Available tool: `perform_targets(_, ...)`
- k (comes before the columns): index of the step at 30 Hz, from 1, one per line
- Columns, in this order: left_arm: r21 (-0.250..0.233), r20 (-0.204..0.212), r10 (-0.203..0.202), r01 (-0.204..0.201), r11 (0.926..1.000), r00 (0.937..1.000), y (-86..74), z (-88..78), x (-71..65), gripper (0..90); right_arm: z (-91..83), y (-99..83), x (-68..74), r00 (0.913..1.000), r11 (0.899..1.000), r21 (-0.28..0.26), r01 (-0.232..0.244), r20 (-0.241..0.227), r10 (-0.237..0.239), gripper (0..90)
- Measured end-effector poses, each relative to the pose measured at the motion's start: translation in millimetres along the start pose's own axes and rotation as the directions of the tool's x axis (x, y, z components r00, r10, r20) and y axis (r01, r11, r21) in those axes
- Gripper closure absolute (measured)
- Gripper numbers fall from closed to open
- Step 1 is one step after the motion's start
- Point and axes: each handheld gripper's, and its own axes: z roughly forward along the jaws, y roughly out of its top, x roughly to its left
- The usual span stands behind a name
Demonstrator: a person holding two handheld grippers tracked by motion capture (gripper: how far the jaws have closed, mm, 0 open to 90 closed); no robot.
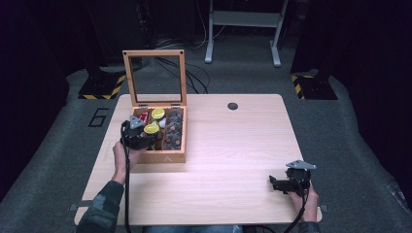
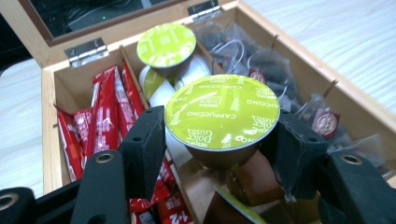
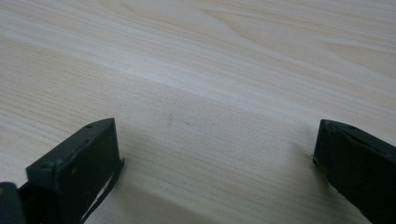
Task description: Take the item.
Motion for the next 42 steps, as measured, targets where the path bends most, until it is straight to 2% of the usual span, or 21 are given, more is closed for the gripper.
perform_targets(10,-0.05,0.016,-0.005,0.006,0.9987,0.9999,15.3,-13.8,-3.7,40.7,0.0,0.0,-0.1,1.0,1.0,0.0,0.002,-0.001,-0.002,0.0)
perform_targets(22,-0.109,0.043,0.025,-0.02,0.9938,0.9988,34.8,-29.3,-14.9,40.7,0.1,0.0,-0.3,1.0,1.0,-0.001,0.004,0.0,-0.004,0.0)
perform_targets(40,-0.133,0.091,0.074,-0.062,0.9892,0.9931,54.8,-19.4,-41.1,40.7,0.1,0.0,-0.1,1.0,1.0,0.0,0.001,0.0,-0.001,0.0)
perform_targets(42,-0.135,0.107,0.077,-0.063,0.9889,0.9912,57.9,-17.9,-46.5,40.7,0.2,0.0,-0.5,1.0,1.0,-0.003,0.008,0.0,-0.008,0.0)
